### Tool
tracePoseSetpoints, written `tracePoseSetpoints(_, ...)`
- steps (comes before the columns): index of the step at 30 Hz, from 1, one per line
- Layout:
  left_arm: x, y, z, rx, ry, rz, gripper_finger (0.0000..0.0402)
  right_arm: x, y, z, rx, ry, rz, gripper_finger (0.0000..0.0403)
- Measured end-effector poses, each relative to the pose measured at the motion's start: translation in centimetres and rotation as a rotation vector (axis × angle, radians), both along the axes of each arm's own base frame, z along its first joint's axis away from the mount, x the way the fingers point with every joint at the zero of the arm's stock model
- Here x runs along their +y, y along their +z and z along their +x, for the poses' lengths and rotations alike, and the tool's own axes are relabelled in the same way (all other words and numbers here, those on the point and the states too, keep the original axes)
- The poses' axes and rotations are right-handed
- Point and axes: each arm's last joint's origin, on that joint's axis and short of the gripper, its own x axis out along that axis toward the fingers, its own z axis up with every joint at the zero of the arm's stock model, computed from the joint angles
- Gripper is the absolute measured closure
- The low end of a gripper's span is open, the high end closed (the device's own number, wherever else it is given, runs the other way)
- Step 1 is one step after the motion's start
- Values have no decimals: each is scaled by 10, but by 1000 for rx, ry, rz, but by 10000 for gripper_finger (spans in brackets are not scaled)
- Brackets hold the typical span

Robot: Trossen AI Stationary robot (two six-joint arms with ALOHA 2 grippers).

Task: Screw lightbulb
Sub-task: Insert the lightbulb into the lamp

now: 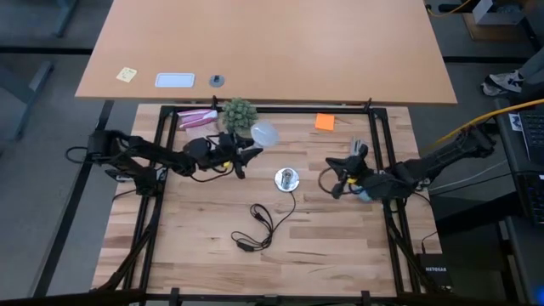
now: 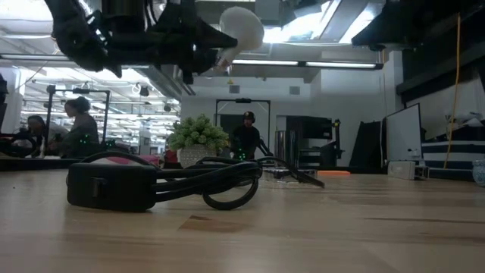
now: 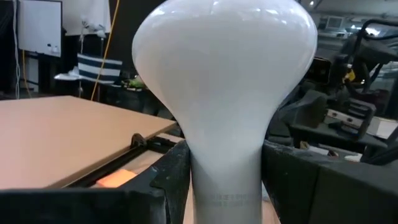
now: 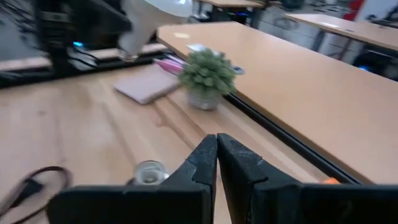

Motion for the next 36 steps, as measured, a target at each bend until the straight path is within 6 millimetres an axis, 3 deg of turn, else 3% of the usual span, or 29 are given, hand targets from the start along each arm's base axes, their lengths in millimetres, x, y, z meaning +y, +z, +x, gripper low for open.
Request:
tracePoseSetpoints(7,-6,-28,14,-5,-31,-16,245,-20,-18,25,62,-128,6,379)
tracePoseSetpoints(14,-13,-47,36,-25,-82,-96,245,-36,-25,51,51,-20,84,379)
tracePoseSetpoints(23,-19,-43,65,-26,-111,-69,245,-52,-27,70,-23,39,118,379)
tracePoseSetpoints(36,-17,-42,82,94,-104,-80,245,-55,-22,75,-81,101,102,379)
